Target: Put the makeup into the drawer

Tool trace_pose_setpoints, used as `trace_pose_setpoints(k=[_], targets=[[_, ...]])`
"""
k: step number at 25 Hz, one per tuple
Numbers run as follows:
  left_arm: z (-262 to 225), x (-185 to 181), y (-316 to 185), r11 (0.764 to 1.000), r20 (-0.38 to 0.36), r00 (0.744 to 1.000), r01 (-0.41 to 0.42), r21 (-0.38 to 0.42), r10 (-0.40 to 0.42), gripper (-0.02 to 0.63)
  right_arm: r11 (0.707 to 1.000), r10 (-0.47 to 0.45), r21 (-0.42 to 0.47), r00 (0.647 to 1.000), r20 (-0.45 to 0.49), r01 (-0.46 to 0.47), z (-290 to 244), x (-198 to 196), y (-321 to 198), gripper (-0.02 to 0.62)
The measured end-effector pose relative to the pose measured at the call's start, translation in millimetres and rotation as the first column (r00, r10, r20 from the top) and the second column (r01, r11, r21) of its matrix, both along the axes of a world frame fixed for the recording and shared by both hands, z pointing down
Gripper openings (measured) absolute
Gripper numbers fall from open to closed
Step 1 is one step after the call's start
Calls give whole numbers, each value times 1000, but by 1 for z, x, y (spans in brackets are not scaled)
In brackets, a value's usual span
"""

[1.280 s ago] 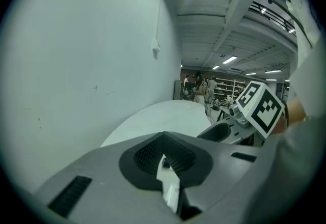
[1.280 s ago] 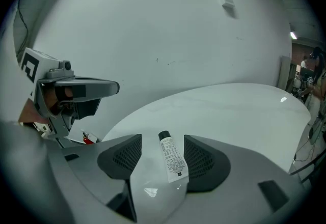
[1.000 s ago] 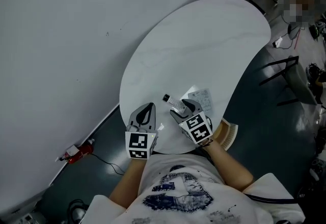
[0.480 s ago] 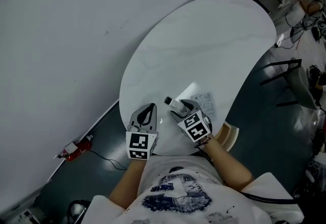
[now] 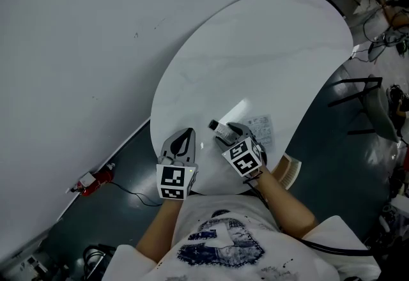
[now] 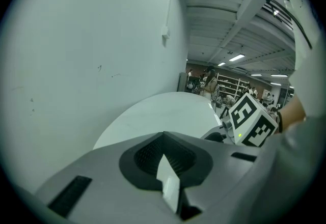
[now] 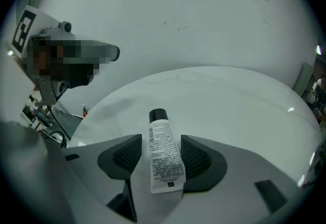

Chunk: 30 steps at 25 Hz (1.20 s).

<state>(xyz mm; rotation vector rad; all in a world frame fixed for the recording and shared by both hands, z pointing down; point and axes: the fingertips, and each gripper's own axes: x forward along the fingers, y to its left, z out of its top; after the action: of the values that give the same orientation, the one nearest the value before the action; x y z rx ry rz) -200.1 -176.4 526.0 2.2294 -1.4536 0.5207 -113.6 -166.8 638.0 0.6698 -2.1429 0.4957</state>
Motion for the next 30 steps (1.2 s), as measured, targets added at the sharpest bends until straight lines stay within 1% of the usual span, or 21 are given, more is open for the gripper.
trace_pose_setpoints(k=[9, 13, 23, 30], targets=[[1, -6, 3, 1000, 8, 1000, 17, -4, -17, 46, 1000, -28, 2, 999, -45, 28, 11, 1, -2, 250], [-1, -6, 6, 1000, 17, 1000, 17, 4, -17, 48, 999, -33, 12, 998, -62, 34, 12, 5, 1, 225], [-5, -1, 16, 1000, 25, 1000, 9, 8, -10, 46, 1000, -11, 19, 999, -45, 12, 10, 9, 5, 207], [-11, 8, 25, 1000, 31, 999, -8, 22, 7, 47, 1000, 11, 19, 999, -35, -11, 4, 20, 20, 201]])
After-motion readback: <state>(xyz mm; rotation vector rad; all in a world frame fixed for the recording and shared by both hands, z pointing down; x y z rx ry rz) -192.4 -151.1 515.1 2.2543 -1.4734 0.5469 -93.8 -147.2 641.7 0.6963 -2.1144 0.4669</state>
